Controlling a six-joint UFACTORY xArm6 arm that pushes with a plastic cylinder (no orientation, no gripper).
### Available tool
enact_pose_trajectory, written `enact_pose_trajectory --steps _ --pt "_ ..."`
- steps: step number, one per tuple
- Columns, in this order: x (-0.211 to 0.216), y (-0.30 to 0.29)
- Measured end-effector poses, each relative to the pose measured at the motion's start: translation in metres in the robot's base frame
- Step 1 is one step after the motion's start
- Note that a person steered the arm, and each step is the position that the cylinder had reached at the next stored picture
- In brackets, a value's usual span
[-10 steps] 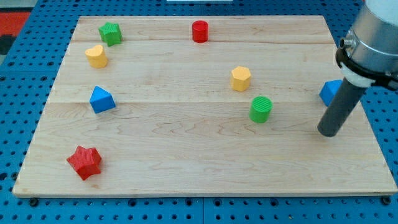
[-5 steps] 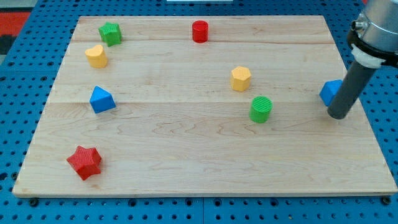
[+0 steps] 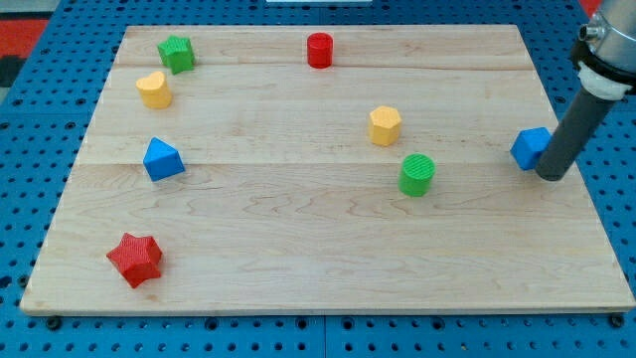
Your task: Move the blue cube towards the top right of the board
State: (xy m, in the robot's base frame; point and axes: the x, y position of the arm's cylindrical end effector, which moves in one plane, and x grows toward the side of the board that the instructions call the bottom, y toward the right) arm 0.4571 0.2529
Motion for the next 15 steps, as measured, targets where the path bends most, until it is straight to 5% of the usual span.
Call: enact_pose_trajectory --steps 5,9,15 --pt "-0.118 -0.048" --pt "-0.108 -0.006" --pt "-0.144 -0.029"
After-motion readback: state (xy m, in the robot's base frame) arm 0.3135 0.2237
